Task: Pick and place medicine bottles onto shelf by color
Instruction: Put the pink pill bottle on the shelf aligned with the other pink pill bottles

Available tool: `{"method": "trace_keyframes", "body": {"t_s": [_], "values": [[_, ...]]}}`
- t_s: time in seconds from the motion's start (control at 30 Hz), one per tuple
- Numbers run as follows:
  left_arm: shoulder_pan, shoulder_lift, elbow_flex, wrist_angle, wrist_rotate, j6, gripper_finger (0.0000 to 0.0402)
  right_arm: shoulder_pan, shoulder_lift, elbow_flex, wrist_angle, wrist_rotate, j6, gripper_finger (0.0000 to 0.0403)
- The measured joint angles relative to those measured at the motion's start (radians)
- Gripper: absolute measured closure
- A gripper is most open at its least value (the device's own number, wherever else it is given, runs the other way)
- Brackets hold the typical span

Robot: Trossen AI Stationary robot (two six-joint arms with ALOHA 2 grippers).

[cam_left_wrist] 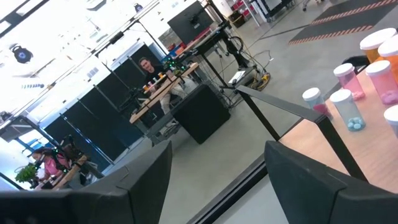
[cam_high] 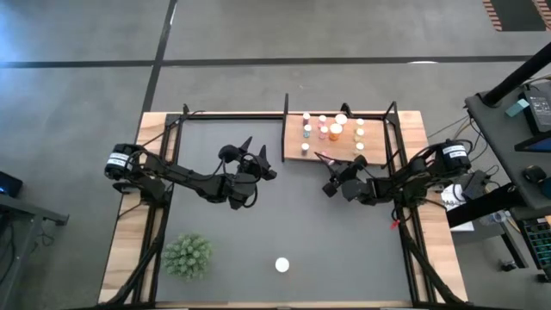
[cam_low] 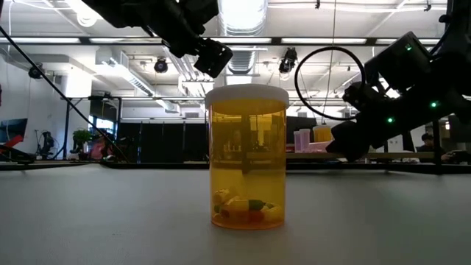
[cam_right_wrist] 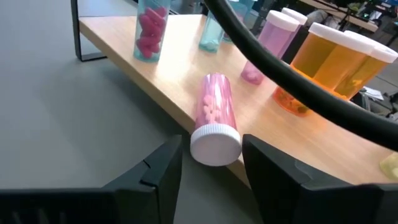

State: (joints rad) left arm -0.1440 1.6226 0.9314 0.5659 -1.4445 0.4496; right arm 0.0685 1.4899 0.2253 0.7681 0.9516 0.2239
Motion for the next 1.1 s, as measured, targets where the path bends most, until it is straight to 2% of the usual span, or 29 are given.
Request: {"method": "trace_keyframes", "body": {"t_s": [0.23,0.6,0.87,0.97,1.1], "values": [[0.000,0.000,0.000,0.000,0.000,0.000,0.0162,0.000,0.000,0.000,0.000,0.000,-0.009,0.0248],[0.000,0.000,0.000,0.000,0.000,0.000,0.0162,0.001,-0.004,0.000,0.000,0.000,-0.015,0.0298],[0.000,0.000,0.000,0.000,0.000,0.000,0.0162,0.001,-0.056,0.012,0.000,-0.018,-0.016,0.0289],[0.000,0.000,0.000,0.000,0.000,0.000,0.0162,0.001,-0.101,0.024,-0.008,-0.075,-0.015,0.0291],[0.000,0.000,0.000,0.000,0.000,0.001,0.0162,0.001,-0.190,0.053,-0.073,-0.260,0.021,0.0292]]}}
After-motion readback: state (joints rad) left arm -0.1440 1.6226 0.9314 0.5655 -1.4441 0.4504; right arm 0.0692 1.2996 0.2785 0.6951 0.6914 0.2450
